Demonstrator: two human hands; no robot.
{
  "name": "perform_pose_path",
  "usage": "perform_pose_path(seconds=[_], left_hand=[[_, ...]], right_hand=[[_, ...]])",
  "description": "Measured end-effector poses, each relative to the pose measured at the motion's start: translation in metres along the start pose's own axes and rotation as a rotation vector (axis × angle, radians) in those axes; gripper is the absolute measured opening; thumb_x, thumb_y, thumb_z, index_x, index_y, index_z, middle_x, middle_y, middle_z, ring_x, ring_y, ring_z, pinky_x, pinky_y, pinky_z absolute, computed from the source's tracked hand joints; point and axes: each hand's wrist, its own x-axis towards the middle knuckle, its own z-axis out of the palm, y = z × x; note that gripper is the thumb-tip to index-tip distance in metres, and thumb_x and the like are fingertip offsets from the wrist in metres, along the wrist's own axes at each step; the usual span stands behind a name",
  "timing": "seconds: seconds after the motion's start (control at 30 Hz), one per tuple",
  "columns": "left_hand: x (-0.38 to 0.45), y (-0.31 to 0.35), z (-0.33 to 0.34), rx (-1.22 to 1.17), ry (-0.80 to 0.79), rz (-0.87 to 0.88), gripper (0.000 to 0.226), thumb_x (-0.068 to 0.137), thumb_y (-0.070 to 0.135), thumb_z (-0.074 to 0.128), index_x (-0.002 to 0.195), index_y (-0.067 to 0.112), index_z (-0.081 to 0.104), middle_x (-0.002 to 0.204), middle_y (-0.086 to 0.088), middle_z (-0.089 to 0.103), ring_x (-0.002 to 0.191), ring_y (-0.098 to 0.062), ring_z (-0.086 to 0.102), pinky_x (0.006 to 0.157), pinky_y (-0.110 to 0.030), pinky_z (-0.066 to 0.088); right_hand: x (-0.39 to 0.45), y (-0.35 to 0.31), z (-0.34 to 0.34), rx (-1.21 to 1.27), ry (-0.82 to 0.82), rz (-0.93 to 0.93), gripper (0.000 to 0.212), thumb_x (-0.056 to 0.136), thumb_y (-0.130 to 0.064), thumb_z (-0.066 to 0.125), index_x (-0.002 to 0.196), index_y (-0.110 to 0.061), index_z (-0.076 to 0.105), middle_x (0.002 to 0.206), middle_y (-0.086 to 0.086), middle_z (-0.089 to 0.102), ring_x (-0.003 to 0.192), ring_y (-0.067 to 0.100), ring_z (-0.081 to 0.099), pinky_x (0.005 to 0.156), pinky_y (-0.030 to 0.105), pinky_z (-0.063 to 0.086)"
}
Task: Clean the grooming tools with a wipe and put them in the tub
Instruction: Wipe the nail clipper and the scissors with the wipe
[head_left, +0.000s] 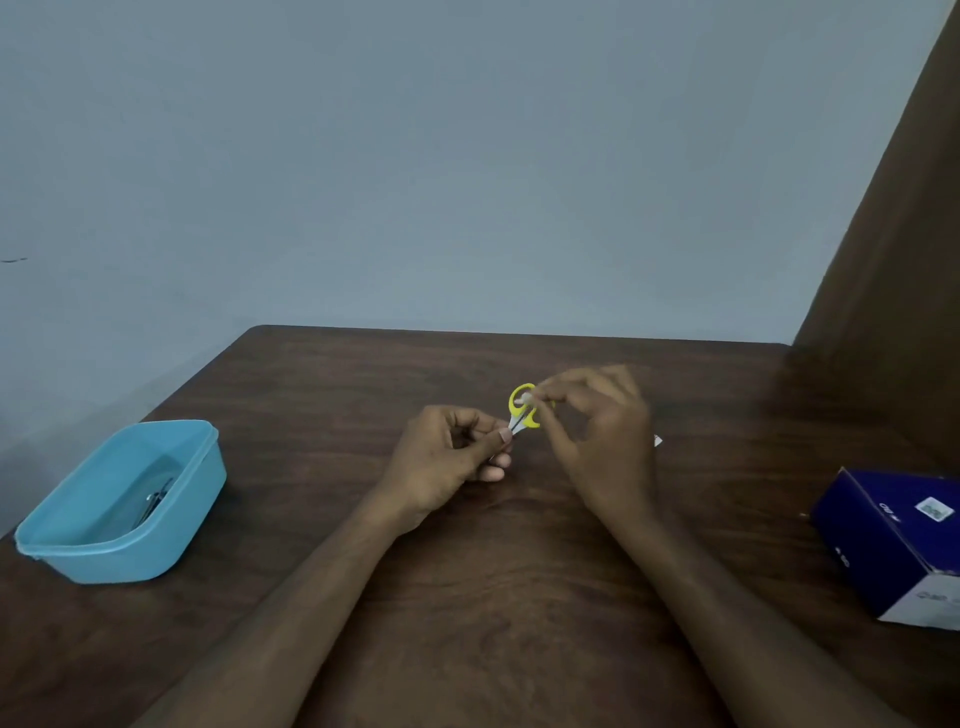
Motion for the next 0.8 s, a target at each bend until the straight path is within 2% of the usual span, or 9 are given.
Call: perform_pose_path(seconds=[0.13, 0.3, 0.4, 0.47, 0.53, 0.6, 0.7, 0.8], left_hand=[[0.0, 0.0, -0.001, -0.014, 0.004, 0.016, 0.011, 0.099, 0.008, 0.073, 0.102, -0.002, 0.078, 0.082, -0.01, 0.072, 0.079, -0.013, 0.073, 0.066, -0.021, 0.061], [0.001, 0.0, 0.0, -0.011, -0.042, 0.027, 0.009, 0.097, 0.008, 0.076, 0.106, 0.005, 0.08, 0.086, -0.007, 0.074, 0.082, -0.012, 0.073, 0.069, -0.025, 0.063], [0.003, -0.003, 0.0, -0.015, 0.015, 0.034, 0.01, 0.097, 0.001, 0.074, 0.105, 0.005, 0.081, 0.087, -0.01, 0.073, 0.084, -0.015, 0.071, 0.072, -0.027, 0.064], [0.005, -0.004, 0.0, -0.036, 0.063, 0.022, 0.011, 0.097, 0.001, 0.074, 0.102, 0.007, 0.082, 0.082, -0.006, 0.07, 0.086, -0.014, 0.069, 0.075, -0.029, 0.065], [0.006, -0.004, -0.001, -0.045, 0.072, 0.01, 0.012, 0.099, 0.001, 0.072, 0.102, 0.009, 0.081, 0.08, -0.006, 0.061, 0.083, -0.01, 0.067, 0.075, -0.029, 0.065], [0.006, -0.002, -0.001, -0.036, 0.042, 0.013, 0.013, 0.1, 0.002, 0.07, 0.107, 0.007, 0.081, 0.083, -0.01, 0.054, 0.076, -0.007, 0.063, 0.073, -0.027, 0.063], [0.007, 0.0, -0.001, -0.016, 0.017, 0.008, 0.016, 0.1, 0.001, 0.068, 0.108, 0.005, 0.082, 0.081, -0.011, 0.051, 0.069, -0.007, 0.059, 0.071, -0.025, 0.061], [0.005, 0.001, 0.0, 0.038, 0.013, 0.021, 0.016, 0.099, 0.002, 0.071, 0.1, 0.01, 0.084, 0.075, -0.009, 0.058, 0.072, -0.012, 0.062, 0.071, -0.025, 0.06]], right_hand=[[-0.009, -0.002, 0.015, -0.022, -0.176, -0.13, 0.007, 0.086, -0.018, 0.079, 0.089, -0.024, 0.077, 0.095, -0.012, 0.072, 0.09, 0.022, 0.06, 0.074, 0.04, 0.044], [-0.006, 0.005, 0.01, -0.037, -0.178, -0.152, 0.004, 0.087, -0.021, 0.078, 0.09, -0.023, 0.076, 0.098, -0.013, 0.071, 0.091, 0.023, 0.059, 0.074, 0.038, 0.041], [-0.008, 0.0, 0.008, -0.009, -0.214, -0.182, 0.003, 0.089, -0.024, 0.075, 0.091, -0.024, 0.076, 0.099, -0.013, 0.072, 0.092, 0.022, 0.061, 0.076, 0.039, 0.043], [-0.005, -0.006, 0.006, 0.115, -0.116, -0.062, 0.002, 0.093, -0.018, 0.078, 0.091, -0.02, 0.078, 0.096, -0.01, 0.073, 0.089, 0.016, 0.065, 0.077, 0.038, 0.05], [0.0, -0.006, 0.002, 0.225, 0.052, 0.142, 0.005, 0.094, -0.013, 0.08, 0.092, -0.017, 0.078, 0.09, -0.011, 0.075, 0.083, 0.005, 0.068, 0.075, 0.028, 0.055], [0.002, -0.002, 0.001, 0.282, 0.145, 0.329, 0.005, 0.096, -0.012, 0.078, 0.096, -0.017, 0.077, 0.087, -0.013, 0.078, 0.081, 0.002, 0.075, 0.074, 0.029, 0.062], [0.002, 0.006, 0.005, 0.368, 0.155, 0.509, 0.008, 0.093, -0.011, 0.082, 0.098, -0.015, 0.077, 0.091, -0.01, 0.08, 0.085, 0.004, 0.078, 0.08, 0.032, 0.066], [0.002, 0.006, 0.007, 0.427, 0.103, 0.551, 0.022, 0.091, -0.007, 0.084, 0.109, -0.018, 0.078, 0.098, -0.007, 0.081, 0.091, 0.004, 0.078, 0.084, 0.029, 0.064]])
